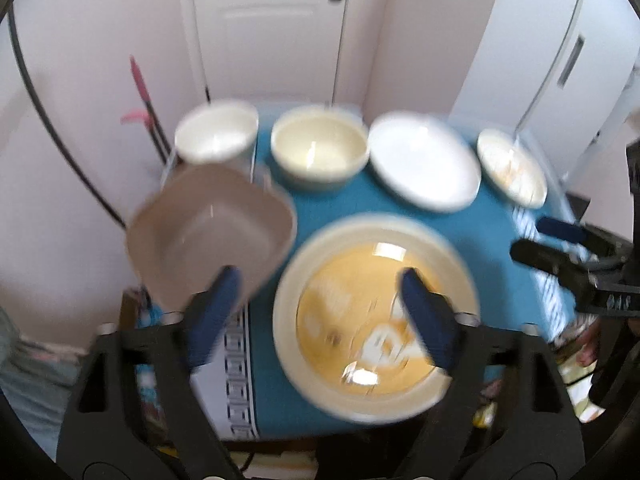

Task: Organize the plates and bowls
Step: 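Carry the yellow plate beside the taupe dish, lower it, open both grippers, then grasp the rim of the plain white plate with both grippers, then lift the white plate and lower it onto the yellow plate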

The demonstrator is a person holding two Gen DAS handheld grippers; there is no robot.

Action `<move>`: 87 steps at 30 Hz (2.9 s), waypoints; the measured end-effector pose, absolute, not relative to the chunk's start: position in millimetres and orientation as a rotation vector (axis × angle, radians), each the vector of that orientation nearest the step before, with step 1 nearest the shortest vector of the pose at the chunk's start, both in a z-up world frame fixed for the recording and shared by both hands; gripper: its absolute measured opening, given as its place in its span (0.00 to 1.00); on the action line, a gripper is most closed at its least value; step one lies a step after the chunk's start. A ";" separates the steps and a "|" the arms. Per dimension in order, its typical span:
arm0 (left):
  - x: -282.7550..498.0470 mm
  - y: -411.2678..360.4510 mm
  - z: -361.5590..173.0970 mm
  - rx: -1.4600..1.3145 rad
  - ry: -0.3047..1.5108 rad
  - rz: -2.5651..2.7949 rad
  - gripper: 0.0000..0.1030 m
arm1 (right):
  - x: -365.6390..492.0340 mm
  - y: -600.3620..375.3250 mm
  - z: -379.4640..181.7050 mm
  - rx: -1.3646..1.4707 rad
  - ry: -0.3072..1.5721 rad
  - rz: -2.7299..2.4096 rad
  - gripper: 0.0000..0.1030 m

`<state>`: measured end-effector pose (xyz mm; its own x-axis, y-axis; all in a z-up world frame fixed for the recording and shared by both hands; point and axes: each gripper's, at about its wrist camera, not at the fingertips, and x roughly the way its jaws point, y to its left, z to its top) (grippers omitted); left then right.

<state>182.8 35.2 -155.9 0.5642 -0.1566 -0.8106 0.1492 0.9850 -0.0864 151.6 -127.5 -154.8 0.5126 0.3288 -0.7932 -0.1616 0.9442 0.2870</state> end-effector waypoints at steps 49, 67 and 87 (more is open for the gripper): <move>324.4 -64.9 -288.4 -0.368 1.253 0.113 0.31 | 390.7 -226.4 -274.6 -0.104 1.321 0.840 0.25; 332.3 -66.9 -263.1 -0.317 1.215 0.138 0.27 | 384.2 -232.2 -269.8 -0.110 1.273 0.849 0.16; 252.0 -65.0 -159.3 -0.263 1.056 0.107 0.27 | 309.0 -227.2 -179.2 -0.082 1.145 0.789 0.16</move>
<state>252.0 -65.0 -159.3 0.4903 -0.0390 -0.8707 -0.2127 0.9635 -0.1629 309.0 -227.2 -179.2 0.1798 0.5176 -0.8365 -0.5975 0.7330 0.3251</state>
